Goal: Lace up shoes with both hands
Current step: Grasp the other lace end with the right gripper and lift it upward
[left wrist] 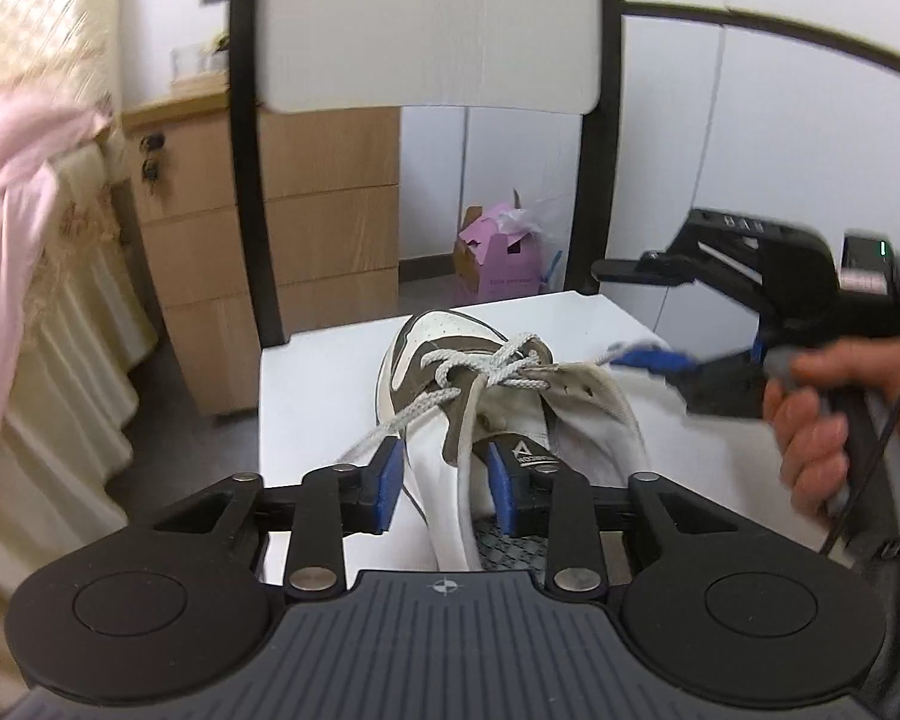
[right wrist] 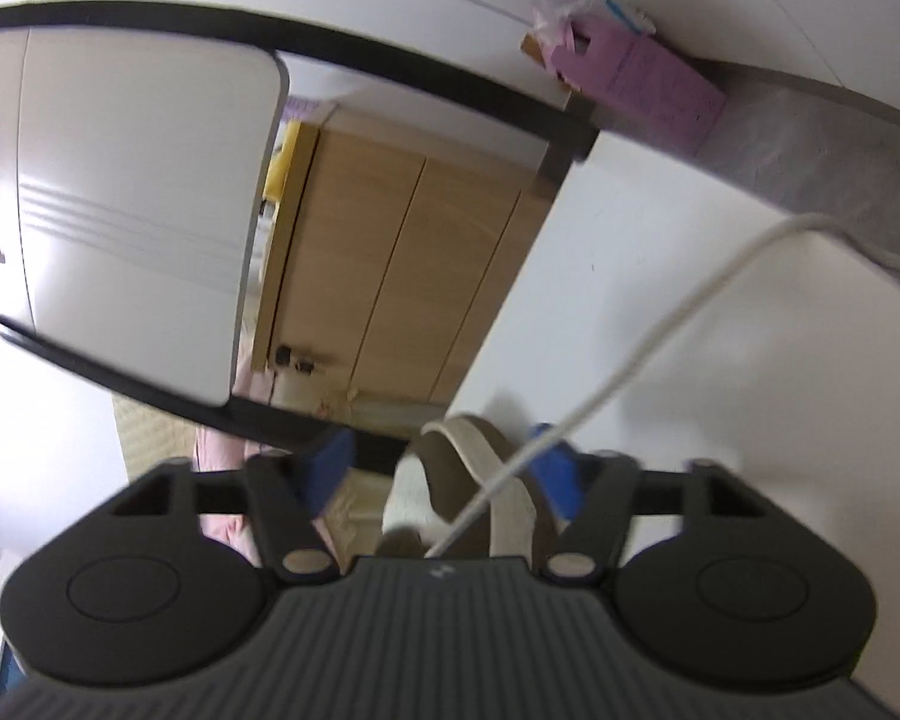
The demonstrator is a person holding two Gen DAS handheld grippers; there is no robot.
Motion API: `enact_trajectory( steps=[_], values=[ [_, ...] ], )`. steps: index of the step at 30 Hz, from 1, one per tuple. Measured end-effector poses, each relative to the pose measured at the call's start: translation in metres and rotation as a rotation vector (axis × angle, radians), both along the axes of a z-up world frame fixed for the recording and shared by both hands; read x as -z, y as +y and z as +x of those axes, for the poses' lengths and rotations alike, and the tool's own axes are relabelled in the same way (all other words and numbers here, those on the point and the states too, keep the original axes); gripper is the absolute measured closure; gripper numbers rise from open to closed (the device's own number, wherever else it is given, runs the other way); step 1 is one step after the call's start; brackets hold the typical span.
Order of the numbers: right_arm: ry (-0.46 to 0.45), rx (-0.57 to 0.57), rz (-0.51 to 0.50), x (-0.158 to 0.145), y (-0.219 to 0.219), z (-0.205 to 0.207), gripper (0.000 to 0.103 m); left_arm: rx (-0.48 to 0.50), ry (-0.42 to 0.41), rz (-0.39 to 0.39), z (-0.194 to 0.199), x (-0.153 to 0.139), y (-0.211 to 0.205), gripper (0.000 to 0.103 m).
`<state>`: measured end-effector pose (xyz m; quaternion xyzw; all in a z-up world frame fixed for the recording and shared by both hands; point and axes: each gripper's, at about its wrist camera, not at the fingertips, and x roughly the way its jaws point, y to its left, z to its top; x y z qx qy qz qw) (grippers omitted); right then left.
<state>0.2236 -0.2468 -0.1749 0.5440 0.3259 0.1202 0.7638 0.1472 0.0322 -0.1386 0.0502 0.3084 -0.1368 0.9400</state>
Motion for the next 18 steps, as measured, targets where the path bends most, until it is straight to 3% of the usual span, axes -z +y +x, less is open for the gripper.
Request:
enact_trajectory(
  steps=[2, 4, 7, 12, 18],
  values=[
    [-0.011, 0.019, -0.007, -0.004, 0.001, 0.001, 0.059, -0.017, 0.011, -0.038, 0.005, 0.002, 0.004, 0.077],
    [-0.027, 0.039, -0.010, -0.010, 0.002, 0.001, 0.080, -0.023, 0.026, -0.077, 0.010, 0.004, 0.008, 0.082],
    [-0.077, 0.046, -0.017, -0.030, 0.005, 0.003, 0.090, -0.043, 0.022, -0.051, 0.010, 0.005, 0.002, 0.093],
    [-0.189, 0.047, -0.065, -0.073, 0.005, -0.008, 0.095, -0.081, 0.024, -0.003, 0.009, 0.003, -0.005, 0.094],
    [-0.307, 0.087, -0.165, -0.120, -0.008, -0.012, 0.100, -0.108, 0.035, 0.003, 0.007, 0.001, -0.008, 0.094]
  ],
)
